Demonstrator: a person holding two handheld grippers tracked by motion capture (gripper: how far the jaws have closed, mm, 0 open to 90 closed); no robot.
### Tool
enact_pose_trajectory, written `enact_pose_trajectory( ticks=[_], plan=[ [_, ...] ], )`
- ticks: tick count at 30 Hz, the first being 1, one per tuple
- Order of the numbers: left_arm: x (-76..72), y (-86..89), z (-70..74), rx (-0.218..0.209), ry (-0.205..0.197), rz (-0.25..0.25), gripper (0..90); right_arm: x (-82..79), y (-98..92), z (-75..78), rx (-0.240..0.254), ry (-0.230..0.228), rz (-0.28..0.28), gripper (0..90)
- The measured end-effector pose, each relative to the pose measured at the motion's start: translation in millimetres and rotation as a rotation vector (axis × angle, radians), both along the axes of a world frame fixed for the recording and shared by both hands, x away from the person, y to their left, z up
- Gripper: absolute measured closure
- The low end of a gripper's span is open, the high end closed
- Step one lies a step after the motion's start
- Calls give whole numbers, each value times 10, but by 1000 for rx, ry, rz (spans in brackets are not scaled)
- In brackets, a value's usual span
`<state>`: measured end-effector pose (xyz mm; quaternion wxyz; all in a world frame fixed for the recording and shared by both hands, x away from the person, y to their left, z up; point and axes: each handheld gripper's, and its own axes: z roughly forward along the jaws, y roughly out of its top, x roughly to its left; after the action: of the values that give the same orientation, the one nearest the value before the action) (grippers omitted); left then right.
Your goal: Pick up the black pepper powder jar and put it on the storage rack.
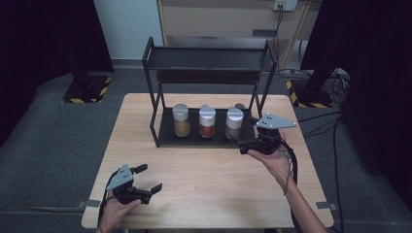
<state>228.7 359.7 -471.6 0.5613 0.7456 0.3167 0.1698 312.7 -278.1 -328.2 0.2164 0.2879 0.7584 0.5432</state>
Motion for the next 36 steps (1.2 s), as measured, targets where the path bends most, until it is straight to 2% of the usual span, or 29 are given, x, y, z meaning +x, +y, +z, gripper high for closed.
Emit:
enact_pose_trajectory(
  ticks=[12,22,27,36],
  plan=[
    [-18,-9,15,6,-6,-3,22,-402,-189,4,8,-22,17,64],
    [-38,-17,31,14,-11,0,22,-785,-448,-88,22,-32,-6,62],
    [-41,-23,35,21,-16,-6,22,-966,-557,-186,19,-40,-34,63],
    [-38,-22,32,18,-13,-5,22,-1161,-747,-396,29,-15,-90,64]
  ],
)
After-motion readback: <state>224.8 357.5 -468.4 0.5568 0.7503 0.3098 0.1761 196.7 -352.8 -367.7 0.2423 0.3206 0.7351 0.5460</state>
